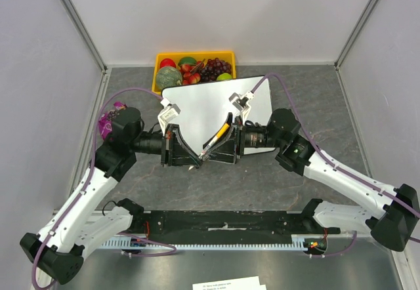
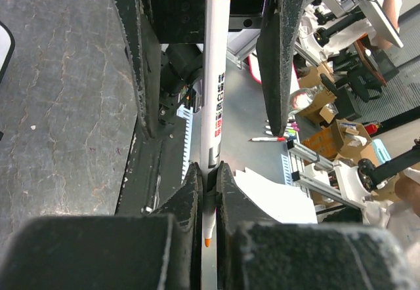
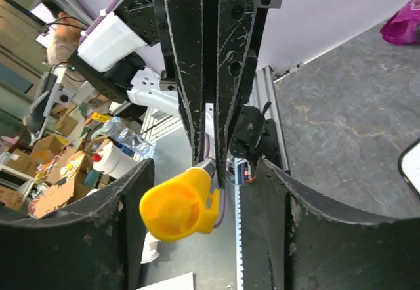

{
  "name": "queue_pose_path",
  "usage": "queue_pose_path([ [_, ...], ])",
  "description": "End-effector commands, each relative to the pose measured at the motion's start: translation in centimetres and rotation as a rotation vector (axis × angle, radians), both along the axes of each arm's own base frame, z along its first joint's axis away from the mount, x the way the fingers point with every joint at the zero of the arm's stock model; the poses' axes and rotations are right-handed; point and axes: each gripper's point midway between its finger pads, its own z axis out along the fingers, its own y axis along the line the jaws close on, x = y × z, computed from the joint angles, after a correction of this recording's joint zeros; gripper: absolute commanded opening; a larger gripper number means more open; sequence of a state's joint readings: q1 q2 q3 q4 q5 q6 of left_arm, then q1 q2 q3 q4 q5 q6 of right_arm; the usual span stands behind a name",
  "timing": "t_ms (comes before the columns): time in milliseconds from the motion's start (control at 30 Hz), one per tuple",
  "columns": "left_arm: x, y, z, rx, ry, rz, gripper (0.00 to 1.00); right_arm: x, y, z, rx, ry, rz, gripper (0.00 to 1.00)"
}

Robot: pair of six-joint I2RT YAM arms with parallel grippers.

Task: Write a sentence on the whiteboard
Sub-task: Pass from the left arm to the right

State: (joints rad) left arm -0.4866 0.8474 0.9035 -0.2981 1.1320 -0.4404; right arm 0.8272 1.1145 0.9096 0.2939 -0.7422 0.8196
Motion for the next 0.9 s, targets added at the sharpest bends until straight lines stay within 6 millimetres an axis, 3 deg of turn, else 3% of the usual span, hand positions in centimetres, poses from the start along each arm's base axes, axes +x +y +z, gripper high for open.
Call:
queue_pose_path([
  [0, -1.1, 0.2, 1.8, -0.044, -0.078, -0.064, 0.02, -1.3, -0.2, 2.8, 0.084, -0.036, 0.070, 0.67],
  [133, -1.2, 0.1, 1.5, -0.041, -0.073, -0.071, 0.02, -1.3, -0.2, 2.9, 0.086, -0.030, 0.069, 0.58],
  [233, -1.2, 0.2, 1.6, -0.042, -0.080, -0.067, 0.02, -1.4, -0.1, 2.5, 0.069, -0.019, 0.085, 0.45],
  [367, -1.1, 0.1, 1.4, -0.038, -0.072, -0.069, 0.02, -0.7, 0.2, 1.2, 0.016, -0.005, 0.053, 0.37],
  [600, -1.2, 0.1, 0.8, -0.032, -0.061, -0.070, 0.02, -0.2, 0.5, 0.7, 0.002, 0.013, 0.038, 0.00],
  [800, -1.3, 0.2, 0.3, -0.022, -0.054, -0.054, 0.02, 0.2, 0.4, 0.6, -0.003, 0.000, 0.001, 0.00],
  [867, -1.1, 0.2, -0.1, -0.007, -0.044, -0.036, 0.09, 0.6, 0.3, 0.3, -0.018, 0.000, -0.022, 0.00],
])
